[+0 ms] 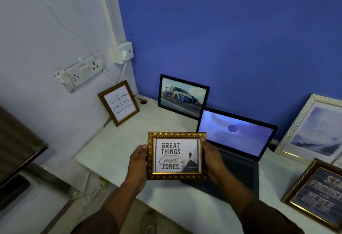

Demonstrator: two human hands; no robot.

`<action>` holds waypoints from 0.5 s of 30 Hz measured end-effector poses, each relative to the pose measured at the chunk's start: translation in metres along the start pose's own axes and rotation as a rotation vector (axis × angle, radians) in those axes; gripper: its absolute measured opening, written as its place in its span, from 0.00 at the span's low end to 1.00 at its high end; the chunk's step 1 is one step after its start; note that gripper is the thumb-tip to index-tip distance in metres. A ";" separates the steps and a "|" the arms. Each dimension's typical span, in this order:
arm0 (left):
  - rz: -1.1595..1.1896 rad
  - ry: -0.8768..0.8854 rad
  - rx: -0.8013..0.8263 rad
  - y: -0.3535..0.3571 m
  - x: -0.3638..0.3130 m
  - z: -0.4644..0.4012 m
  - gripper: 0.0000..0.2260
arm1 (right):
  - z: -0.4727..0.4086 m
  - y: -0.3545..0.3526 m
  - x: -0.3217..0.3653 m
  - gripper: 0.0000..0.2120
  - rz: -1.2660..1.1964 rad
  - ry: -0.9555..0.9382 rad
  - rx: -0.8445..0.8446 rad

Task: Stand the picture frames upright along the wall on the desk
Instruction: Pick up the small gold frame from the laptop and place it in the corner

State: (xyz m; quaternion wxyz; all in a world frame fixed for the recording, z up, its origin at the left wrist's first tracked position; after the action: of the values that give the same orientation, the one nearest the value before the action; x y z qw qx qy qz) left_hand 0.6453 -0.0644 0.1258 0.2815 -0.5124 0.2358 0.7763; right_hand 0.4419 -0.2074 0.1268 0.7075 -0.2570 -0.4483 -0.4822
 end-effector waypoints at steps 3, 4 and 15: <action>0.171 -0.268 0.039 -0.015 0.020 -0.020 0.29 | -0.022 0.022 0.001 0.21 -0.016 -0.002 -0.063; 0.181 -0.332 0.068 -0.020 0.026 -0.026 0.32 | -0.029 0.030 0.001 0.22 -0.007 0.010 -0.062; 0.274 -0.352 0.375 -0.053 -0.004 -0.127 0.28 | -0.122 0.119 0.021 0.26 0.270 -0.062 -0.009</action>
State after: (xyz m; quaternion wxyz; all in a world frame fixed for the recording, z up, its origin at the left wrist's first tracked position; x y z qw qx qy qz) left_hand 0.7665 -0.1089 0.0790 0.3002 -0.2720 0.3897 0.8271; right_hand 0.6001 -0.2663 0.0968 0.7504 -0.3330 -0.4293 -0.3765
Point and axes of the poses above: each hand's wrist, its own z-axis away from the middle knuckle, its own y-axis out of the palm, x = y × z, the point moved 5 cm from there along -z, towards the middle knuckle, and after that the axes turned 2 degrees about y, right-handed, at the moved point
